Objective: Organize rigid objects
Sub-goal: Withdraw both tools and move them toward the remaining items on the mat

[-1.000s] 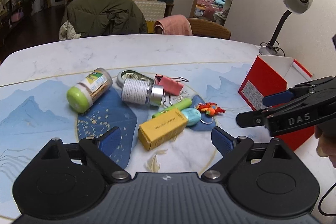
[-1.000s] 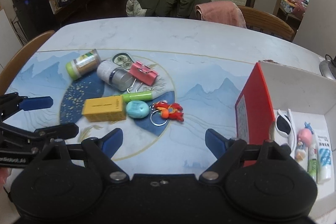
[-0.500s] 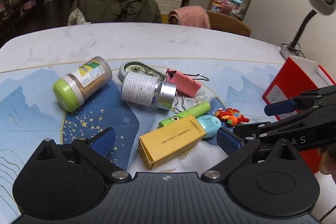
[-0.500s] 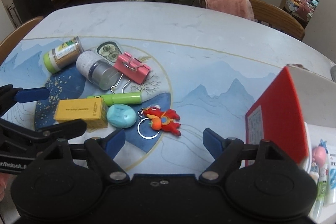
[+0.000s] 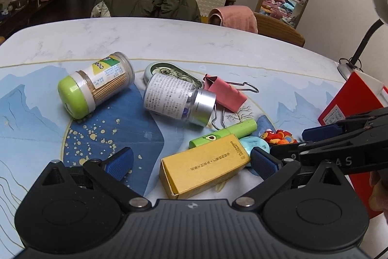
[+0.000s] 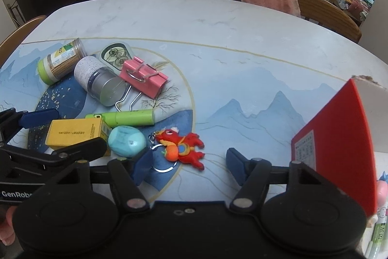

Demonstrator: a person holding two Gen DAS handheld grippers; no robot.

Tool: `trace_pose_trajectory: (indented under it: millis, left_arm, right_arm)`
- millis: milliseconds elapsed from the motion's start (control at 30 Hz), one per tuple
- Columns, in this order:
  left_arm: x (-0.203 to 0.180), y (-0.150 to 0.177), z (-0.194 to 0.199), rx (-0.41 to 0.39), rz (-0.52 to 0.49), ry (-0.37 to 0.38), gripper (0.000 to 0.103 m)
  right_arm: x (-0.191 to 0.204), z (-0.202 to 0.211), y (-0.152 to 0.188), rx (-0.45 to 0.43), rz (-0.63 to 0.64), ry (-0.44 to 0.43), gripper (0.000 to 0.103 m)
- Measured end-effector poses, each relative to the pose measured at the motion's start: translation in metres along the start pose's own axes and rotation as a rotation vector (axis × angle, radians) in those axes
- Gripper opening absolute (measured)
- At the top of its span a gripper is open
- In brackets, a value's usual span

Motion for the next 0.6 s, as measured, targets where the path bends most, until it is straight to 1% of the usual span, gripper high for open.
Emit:
trace_pose_trajectory:
  millis: [233, 333, 400, 433, 467, 533, 600]
  left_arm:
    - [0.002, 0.002, 0.002, -0.011, 0.012, -0.007, 0.101]
    - [0.001, 0.002, 0.005, -0.013, 0.009, 0.014, 0.091]
    - [-0.001, 0.003, 0.007, -0.008, 0.005, 0.019, 0.081]
    - [-0.001, 0.003, 0.008, -0.006, 0.004, 0.02, 0.079]
    - [-0.001, 0.003, 0.009, -0.004, 0.008, 0.022, 0.077]
    - [-0.001, 0.003, 0.01, 0.0, 0.015, 0.014, 0.077]
    - [-0.001, 0.003, 0.012, 0.002, 0.018, 0.013, 0.077]
  right_arm:
    - [0.004, -0.005, 0.001, -0.013, 0.003, 0.0, 0.06]
    - [0.006, -0.005, 0.001, -0.019, 0.004, -0.005, 0.057]
    - [0.009, -0.004, 0.001, -0.023, 0.012, -0.009, 0.051]
    - [0.01, -0.004, 0.001, -0.023, 0.015, -0.009, 0.05]
    - [0.012, -0.003, 0.001, -0.026, 0.021, -0.005, 0.048]
    - [0.014, -0.002, 0.001, -0.029, 0.029, 0.007, 0.039]
    - [0.016, -0.001, 0.002, -0.025, 0.041, 0.016, 0.037]
Point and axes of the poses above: each gripper's, at about its wrist camera, not at the fingertips, and z roughly against the way its jaws point, x to its left, y to its underside, the point moved 1 cm from there along -z, roughly the way its jaws point, and after that the axes turned 9 degrees about -x, right-handed, at the moved point
